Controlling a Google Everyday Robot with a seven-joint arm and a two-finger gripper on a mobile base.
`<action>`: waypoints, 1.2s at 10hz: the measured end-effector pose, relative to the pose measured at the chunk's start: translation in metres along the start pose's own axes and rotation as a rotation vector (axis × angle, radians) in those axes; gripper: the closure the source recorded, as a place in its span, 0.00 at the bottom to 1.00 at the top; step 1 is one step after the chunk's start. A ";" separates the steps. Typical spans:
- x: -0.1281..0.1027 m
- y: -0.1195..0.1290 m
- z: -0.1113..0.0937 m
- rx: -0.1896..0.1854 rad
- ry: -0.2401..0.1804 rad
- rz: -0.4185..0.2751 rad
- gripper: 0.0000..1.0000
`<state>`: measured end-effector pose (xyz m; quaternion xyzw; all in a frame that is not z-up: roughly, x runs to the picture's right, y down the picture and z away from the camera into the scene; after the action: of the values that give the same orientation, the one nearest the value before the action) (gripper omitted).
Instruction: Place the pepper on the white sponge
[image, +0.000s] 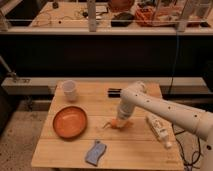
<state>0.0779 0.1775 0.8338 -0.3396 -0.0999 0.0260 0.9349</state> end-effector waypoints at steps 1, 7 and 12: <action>0.000 0.003 -0.001 -0.003 0.000 -0.004 1.00; -0.014 0.028 -0.001 -0.026 -0.003 -0.033 1.00; -0.029 0.045 -0.001 -0.044 -0.016 -0.068 1.00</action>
<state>0.0507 0.2080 0.7990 -0.3561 -0.1195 -0.0053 0.9268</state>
